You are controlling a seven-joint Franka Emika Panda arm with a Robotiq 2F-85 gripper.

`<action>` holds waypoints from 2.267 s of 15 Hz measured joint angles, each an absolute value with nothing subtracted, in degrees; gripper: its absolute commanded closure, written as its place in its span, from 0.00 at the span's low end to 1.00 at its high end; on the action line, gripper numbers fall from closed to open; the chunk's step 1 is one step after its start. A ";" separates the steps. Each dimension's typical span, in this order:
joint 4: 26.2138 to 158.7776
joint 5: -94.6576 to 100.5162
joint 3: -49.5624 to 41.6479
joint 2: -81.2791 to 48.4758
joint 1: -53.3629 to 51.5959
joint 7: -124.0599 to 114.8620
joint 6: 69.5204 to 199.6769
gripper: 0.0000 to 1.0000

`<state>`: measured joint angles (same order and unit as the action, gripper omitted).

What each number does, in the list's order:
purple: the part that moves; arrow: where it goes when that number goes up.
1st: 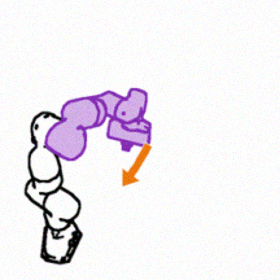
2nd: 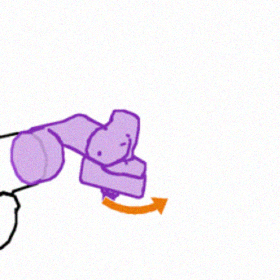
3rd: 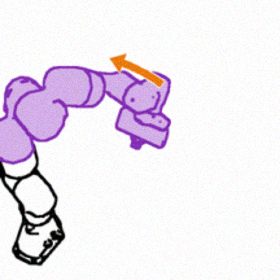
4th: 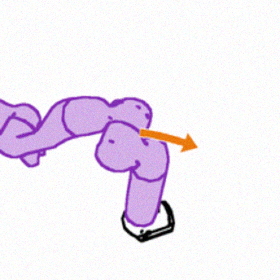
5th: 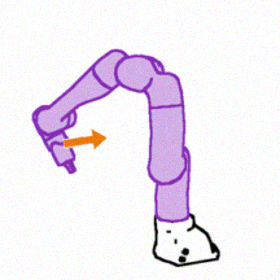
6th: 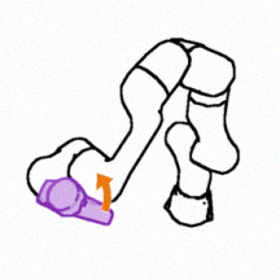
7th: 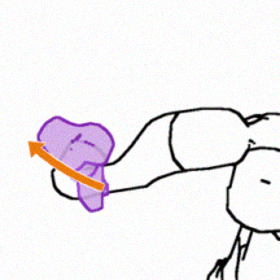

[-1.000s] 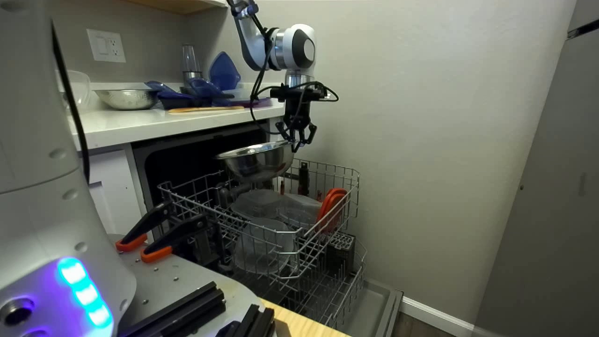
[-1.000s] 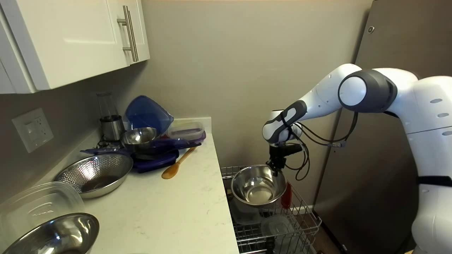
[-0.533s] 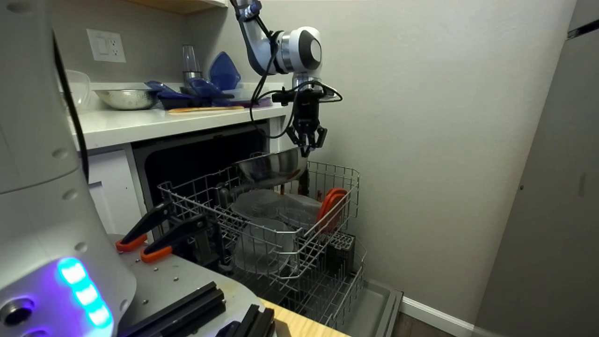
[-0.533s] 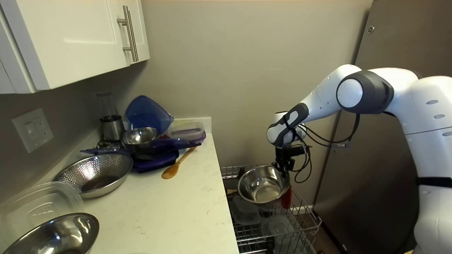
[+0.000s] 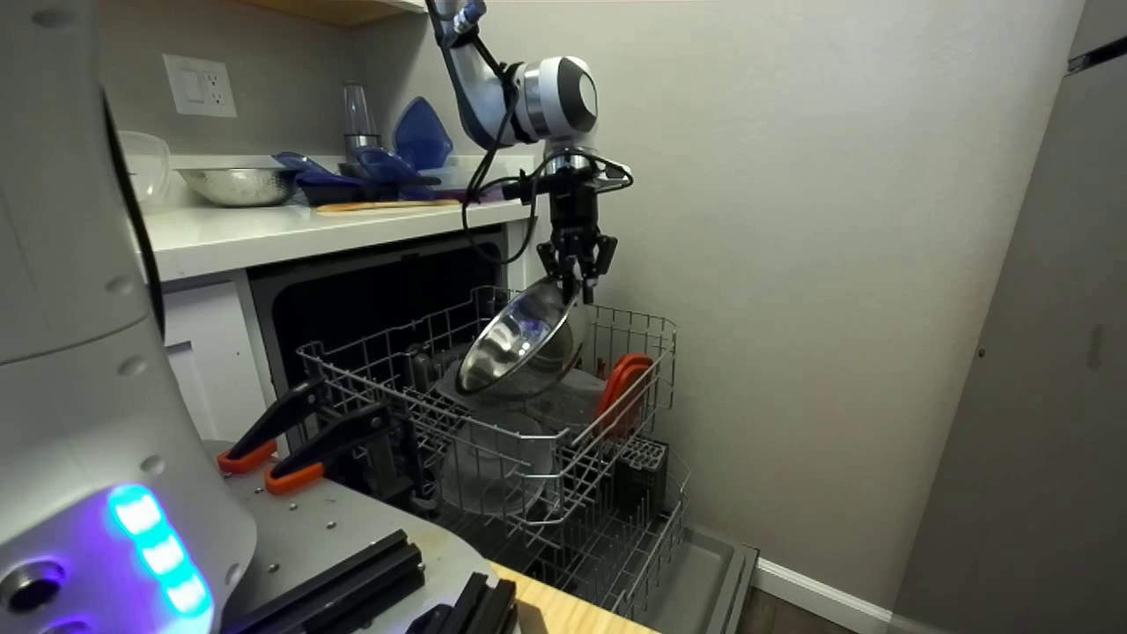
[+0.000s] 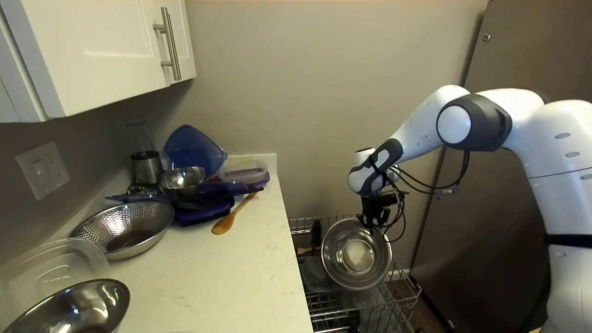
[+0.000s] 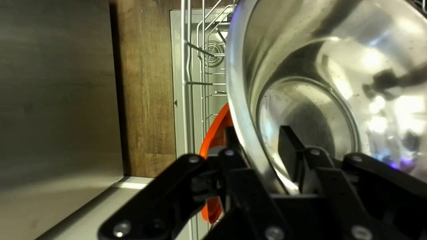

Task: Transfer the silver bowl to the dishwasher

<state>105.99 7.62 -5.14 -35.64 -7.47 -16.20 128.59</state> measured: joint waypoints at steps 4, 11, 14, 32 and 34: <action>105.58 8.35 -5.62 -35.52 -7.90 -17.51 127.06 0.07; 105.08 9.74 -7.18 -32.42 -7.92 -19.08 124.11 0.00; 105.07 9.50 -6.88 -30.07 -7.51 -18.88 123.96 0.00; 99.52 2.44 5.91 -32.78 -9.58 -12.74 123.96 0.00; 97.38 1.93 6.53 -33.90 -10.85 -12.75 123.20 0.00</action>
